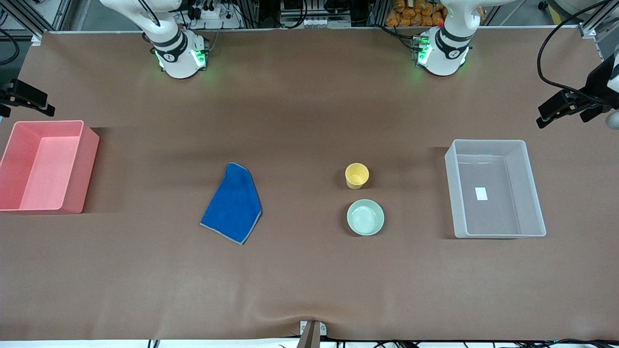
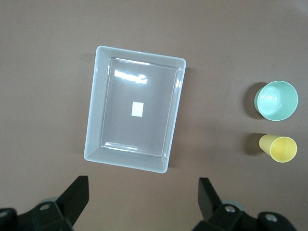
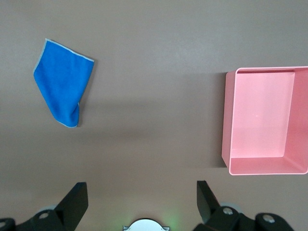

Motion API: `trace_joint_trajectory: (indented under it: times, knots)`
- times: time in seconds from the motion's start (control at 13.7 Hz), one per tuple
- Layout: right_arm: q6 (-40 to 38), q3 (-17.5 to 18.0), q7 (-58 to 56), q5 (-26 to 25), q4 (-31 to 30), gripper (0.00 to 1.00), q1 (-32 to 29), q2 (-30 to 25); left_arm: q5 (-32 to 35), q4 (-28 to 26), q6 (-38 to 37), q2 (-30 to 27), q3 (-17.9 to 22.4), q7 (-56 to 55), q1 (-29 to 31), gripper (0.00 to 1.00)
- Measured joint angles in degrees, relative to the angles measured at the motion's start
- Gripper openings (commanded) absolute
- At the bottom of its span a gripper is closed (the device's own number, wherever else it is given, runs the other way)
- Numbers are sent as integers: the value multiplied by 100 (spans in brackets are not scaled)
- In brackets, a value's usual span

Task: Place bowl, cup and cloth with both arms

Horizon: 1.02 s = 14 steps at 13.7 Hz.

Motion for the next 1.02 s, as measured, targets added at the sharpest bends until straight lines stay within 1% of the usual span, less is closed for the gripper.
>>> trace_joint_trajectory:
  times: [0.37, 0.66, 0.88, 1.02]
  knots:
    - [0, 0, 0, 0, -4, 100, 0, 1, 0, 163, 0, -27, 0, 0, 0, 100]
    - [0, -6, 0, -1, -8, 100, 0, 2, 0, 178, -7, -7, 0, 0, 0, 100]
    - [-1, -8, 0, -1, -8, 100, 0, 2, -4, 172, -17, 95, -21, 0, -20, 100]
    - [-4, -8, 0, -1, -10, 100, 0, 6, -152, 168, -16, 214, -101, -12, -52, 100]
